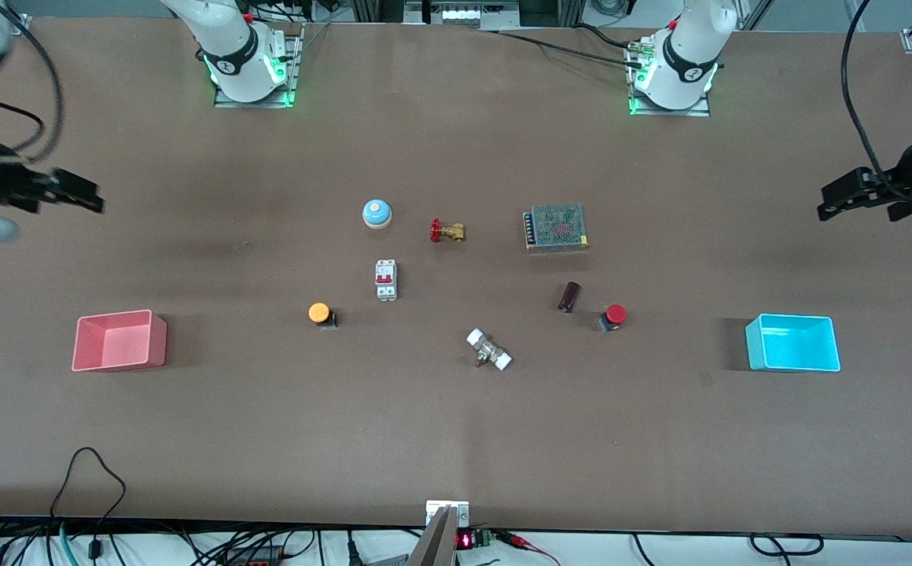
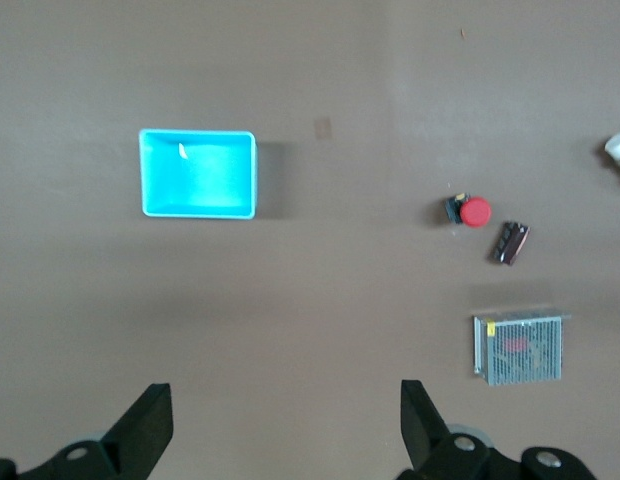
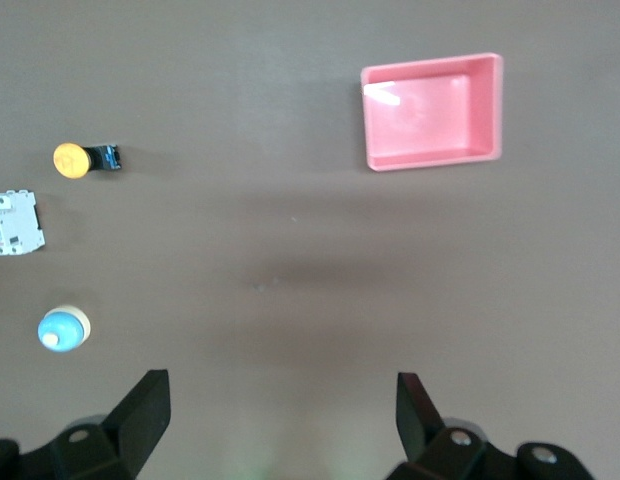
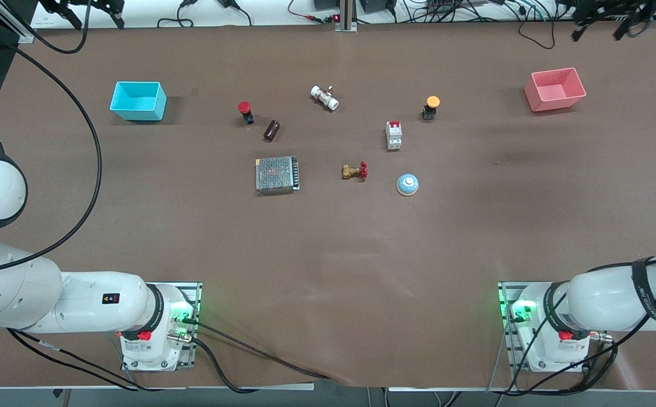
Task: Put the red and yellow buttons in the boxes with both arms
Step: 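Move the right gripper toward the yellow button while the left gripper reaches the red button, then lower both grippers and grasp the yellow and red buttons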
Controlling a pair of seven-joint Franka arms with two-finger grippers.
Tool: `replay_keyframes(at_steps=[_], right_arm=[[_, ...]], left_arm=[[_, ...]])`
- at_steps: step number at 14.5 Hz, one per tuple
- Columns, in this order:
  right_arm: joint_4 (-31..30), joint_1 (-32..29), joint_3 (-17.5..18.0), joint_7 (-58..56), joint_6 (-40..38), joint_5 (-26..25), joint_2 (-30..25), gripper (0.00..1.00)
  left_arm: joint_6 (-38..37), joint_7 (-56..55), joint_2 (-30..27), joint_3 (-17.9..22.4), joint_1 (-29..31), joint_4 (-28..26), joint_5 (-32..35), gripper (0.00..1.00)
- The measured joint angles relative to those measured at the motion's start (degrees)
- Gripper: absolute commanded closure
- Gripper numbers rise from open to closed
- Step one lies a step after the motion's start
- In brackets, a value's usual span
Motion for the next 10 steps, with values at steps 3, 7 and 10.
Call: replay_keyframes(at_steps=[3, 7, 10], right_arm=[[-0.2, 6.5, 0.3, 6.8, 6.4, 0.0, 7.0, 0.0], [-0.1, 15.1, 0.4, 14.5, 14.3, 0.0, 14.0, 0.0], [0.0, 17.7, 0.4, 14.7, 17.5, 1.1, 17.2, 0.0]], left_arm=[[-0.1, -2.6, 3.8, -2.6, -0.4, 0.0, 0.0, 0.0], [4.3, -10.4, 10.2, -5.1, -1.4, 0.1, -0.4, 0.0], [10.7, -17.3, 16.1, -5.7, -3.8, 0.0, -1.2, 0.0]])
